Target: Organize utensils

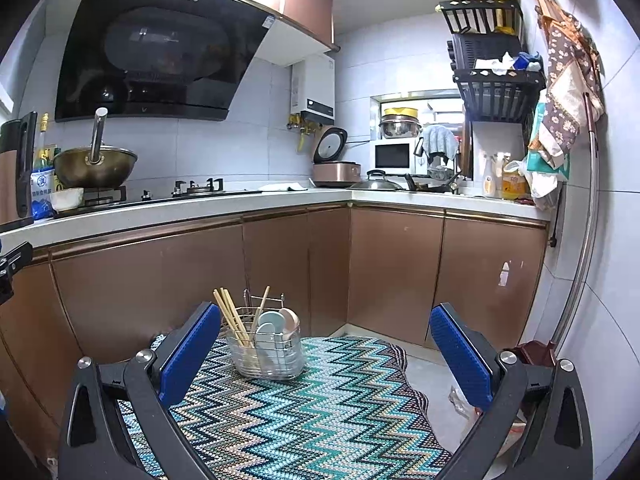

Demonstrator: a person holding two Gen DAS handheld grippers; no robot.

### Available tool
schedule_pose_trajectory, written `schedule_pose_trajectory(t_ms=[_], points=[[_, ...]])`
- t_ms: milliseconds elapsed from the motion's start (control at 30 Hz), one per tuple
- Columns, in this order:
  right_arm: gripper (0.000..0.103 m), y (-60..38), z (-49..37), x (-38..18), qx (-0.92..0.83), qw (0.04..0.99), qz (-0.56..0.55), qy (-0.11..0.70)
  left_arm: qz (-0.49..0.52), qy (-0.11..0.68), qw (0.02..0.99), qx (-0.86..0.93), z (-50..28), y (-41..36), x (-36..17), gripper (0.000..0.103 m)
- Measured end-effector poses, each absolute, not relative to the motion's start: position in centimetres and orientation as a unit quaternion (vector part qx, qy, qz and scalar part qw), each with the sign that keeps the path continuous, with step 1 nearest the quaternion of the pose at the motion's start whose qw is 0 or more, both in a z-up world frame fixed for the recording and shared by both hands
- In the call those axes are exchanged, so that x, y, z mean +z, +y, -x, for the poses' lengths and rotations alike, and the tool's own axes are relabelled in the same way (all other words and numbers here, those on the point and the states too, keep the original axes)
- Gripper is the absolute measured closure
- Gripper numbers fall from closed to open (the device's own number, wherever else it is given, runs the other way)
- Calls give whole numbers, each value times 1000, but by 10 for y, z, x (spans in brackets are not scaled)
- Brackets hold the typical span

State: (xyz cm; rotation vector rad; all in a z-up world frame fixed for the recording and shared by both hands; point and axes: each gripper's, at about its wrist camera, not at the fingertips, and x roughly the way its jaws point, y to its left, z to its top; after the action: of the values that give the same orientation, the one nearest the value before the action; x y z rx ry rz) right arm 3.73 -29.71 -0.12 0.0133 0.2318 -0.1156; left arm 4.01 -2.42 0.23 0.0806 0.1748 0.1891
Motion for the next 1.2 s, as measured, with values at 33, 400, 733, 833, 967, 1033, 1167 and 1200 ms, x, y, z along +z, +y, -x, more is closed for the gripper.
schedule_pose_trajectory(t_ms=[33,400,733,833,967,1033,1167,1200], points=[[0,-298,-37,-2,-59,992,-8,116,-40,87,991,94,-40,-24,2,22],[0,-299,-38,-4,-63,991,-3,120,-33,87,991,97,-40,-19,0,22],[0,-296,-37,-4,-62,991,0,118,-30,83,992,92,-37,-19,0,22],[0,-296,-37,-4,-61,991,1,117,-30,83,992,90,-37,-19,0,22],[0,-296,-37,-5,-61,991,1,118,-30,83,992,90,-37,-20,0,22],[0,-295,-37,-5,-61,991,1,119,-30,83,992,89,-37,-20,0,22],[0,-295,-37,-5,-60,991,2,120,-27,83,992,90,-37,-20,0,22],[0,-295,-37,-5,-60,991,2,120,-26,82,992,91,-36,-20,-1,22]])
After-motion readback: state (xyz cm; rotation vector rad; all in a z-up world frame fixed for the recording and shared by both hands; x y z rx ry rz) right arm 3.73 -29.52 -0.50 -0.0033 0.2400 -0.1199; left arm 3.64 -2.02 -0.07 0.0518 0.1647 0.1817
